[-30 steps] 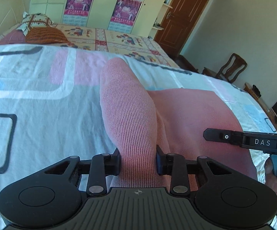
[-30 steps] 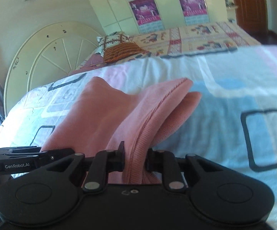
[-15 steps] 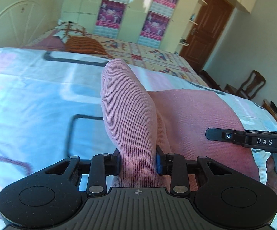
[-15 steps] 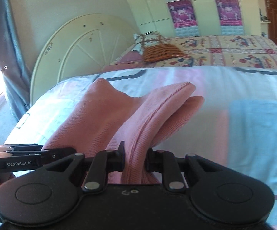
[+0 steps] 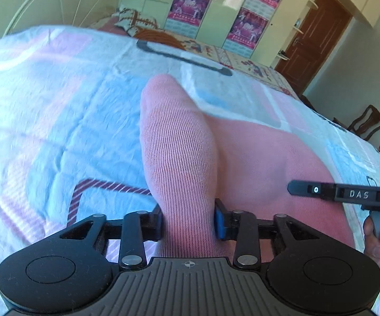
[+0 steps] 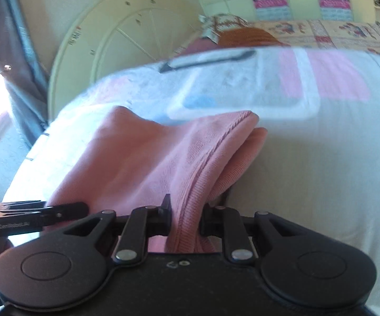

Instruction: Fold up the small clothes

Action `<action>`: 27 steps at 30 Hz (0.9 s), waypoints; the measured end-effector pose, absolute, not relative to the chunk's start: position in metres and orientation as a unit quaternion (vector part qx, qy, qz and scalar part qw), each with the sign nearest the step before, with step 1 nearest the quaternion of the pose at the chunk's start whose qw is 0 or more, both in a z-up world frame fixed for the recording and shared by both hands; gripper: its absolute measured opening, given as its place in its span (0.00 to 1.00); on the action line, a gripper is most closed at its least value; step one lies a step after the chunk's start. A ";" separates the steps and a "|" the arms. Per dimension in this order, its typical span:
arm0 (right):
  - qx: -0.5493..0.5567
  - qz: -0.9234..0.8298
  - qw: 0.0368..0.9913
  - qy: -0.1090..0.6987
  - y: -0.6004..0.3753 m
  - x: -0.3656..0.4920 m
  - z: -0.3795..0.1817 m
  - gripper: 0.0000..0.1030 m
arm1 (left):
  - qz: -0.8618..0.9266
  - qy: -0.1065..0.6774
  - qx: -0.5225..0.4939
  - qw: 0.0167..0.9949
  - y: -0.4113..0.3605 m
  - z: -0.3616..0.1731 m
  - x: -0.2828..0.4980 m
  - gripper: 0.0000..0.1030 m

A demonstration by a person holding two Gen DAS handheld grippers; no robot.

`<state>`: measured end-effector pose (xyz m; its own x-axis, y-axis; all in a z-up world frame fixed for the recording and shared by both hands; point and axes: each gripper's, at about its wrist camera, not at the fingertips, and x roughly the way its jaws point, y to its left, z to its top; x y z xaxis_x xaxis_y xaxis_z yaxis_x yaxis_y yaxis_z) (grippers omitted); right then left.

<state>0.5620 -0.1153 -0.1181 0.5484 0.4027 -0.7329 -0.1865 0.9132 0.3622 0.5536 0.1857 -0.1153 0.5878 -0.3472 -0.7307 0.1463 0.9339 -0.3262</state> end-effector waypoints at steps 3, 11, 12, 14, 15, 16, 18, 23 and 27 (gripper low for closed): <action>0.158 0.150 0.858 0.465 -0.128 0.562 -0.141 0.18 | -0.141 0.428 -0.121 0.884 0.187 -0.125 0.554 0.46; 0.175 0.149 0.854 0.467 -0.131 0.561 -0.144 0.23 | -0.136 0.425 -0.116 0.887 0.193 -0.130 0.555 0.69; 0.176 0.149 0.852 0.469 -0.132 0.561 -0.143 0.25 | -0.131 0.426 -0.110 0.889 0.194 -0.130 0.554 0.77; 0.167 0.134 0.857 0.469 -0.135 0.561 -0.137 0.44 | -0.124 0.414 -0.103 0.896 0.200 -0.124 0.550 0.79; 0.159 0.123 0.866 0.459 -0.139 0.559 -0.131 0.44 | -0.121 0.402 -0.101 0.902 0.204 -0.118 0.546 0.79; 0.153 0.117 0.874 0.446 -0.142 0.556 -0.122 0.41 | -0.118 0.379 -0.101 0.912 0.209 -0.108 0.541 0.76; 0.139 0.124 0.889 0.419 -0.147 0.555 -0.104 0.29 | -0.123 0.346 -0.104 0.924 0.214 -0.091 0.539 0.68; 0.056 0.159 0.898 0.407 -0.113 0.573 -0.091 0.16 | -0.185 0.351 -0.066 0.915 0.177 -0.078 0.576 0.36; -0.053 0.110 0.884 0.451 -0.085 0.596 -0.128 0.00 | -0.176 0.404 -0.031 0.897 0.151 -0.106 0.602 0.35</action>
<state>0.5955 -0.0847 -0.1279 0.5681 0.1468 -0.8097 -0.2431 0.9700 0.0053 0.6020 0.1514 -0.1060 0.6118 -0.3412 -0.7136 0.2918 0.9359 -0.1972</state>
